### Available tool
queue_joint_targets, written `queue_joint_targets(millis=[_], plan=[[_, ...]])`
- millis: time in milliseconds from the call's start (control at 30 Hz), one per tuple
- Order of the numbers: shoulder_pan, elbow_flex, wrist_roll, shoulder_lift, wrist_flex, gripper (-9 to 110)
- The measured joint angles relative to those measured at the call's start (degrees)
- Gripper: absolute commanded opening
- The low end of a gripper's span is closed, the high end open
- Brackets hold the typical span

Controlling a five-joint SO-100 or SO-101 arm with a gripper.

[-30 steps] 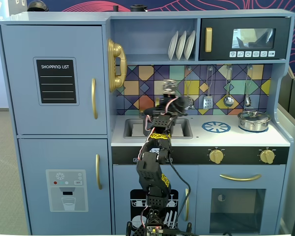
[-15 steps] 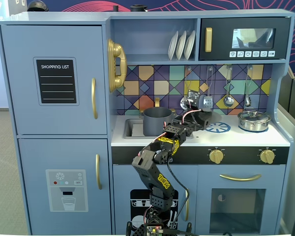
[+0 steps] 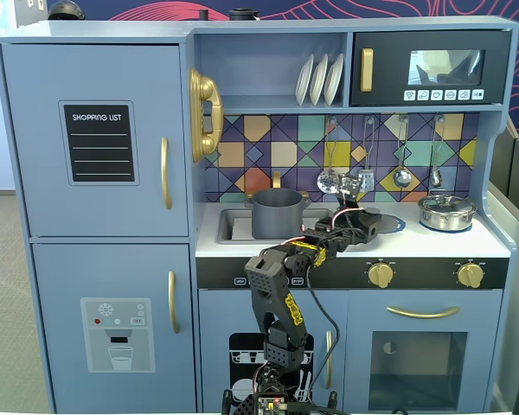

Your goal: Take off the lid from the gray recipient and place it on the counter

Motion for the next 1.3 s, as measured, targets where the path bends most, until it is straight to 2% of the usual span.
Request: queue_joint_targets(millis=[467,633,767,1033,1300], plan=[[0.0,-0.53,-1.58,-9.14,-5.27,0],[0.0,-0.7,-1.58,-9.4,-6.06,24],[0.0,-0.44,-1.85,-9.32,-6.06,31],[1.93,3.16,-3.34,-4.92,-6.06,36],[3.52,4.04,-2.55,1.23,-5.98,35]])
